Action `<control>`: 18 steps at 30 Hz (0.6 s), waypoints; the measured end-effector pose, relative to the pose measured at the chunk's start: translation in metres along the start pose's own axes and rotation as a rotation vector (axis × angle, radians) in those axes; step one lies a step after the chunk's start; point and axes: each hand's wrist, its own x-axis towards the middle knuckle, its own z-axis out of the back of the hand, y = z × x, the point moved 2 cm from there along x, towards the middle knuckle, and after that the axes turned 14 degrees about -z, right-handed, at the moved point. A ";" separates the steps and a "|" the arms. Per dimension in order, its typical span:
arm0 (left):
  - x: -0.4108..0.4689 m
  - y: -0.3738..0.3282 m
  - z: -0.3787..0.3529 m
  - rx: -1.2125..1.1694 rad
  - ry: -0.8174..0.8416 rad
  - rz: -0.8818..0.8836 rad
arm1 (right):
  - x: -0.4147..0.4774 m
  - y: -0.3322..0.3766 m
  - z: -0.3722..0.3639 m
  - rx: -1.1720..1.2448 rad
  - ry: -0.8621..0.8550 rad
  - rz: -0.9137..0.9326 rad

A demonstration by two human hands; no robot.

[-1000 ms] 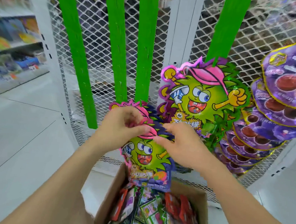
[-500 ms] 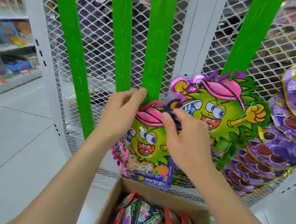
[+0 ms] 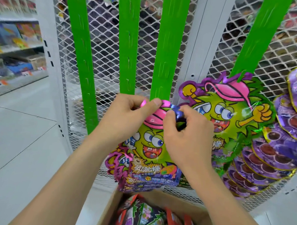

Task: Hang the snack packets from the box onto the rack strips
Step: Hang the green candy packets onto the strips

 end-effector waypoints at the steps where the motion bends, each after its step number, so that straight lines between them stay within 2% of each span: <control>1: 0.000 -0.001 0.000 0.005 0.007 0.000 | 0.000 -0.001 -0.001 -0.018 0.009 0.007; 5: -0.001 0.008 -0.001 0.044 0.007 0.000 | -0.002 -0.009 -0.001 -0.099 0.035 0.094; 7: -0.004 0.018 -0.003 0.149 -0.006 -0.045 | -0.005 -0.018 -0.001 -0.190 0.072 0.148; 10: -0.014 0.033 -0.007 0.472 -0.056 -0.262 | -0.006 -0.030 0.001 -0.334 0.106 0.177; 12: -0.025 0.032 -0.012 0.655 -0.140 -0.385 | -0.004 -0.033 0.006 -0.398 0.047 0.184; 16: -0.046 0.026 -0.018 0.685 -0.341 -0.490 | -0.008 -0.025 0.014 -0.345 -0.047 0.303; 18: -0.052 0.029 -0.019 0.716 -0.312 -0.443 | -0.015 -0.020 0.014 -0.267 -0.010 0.416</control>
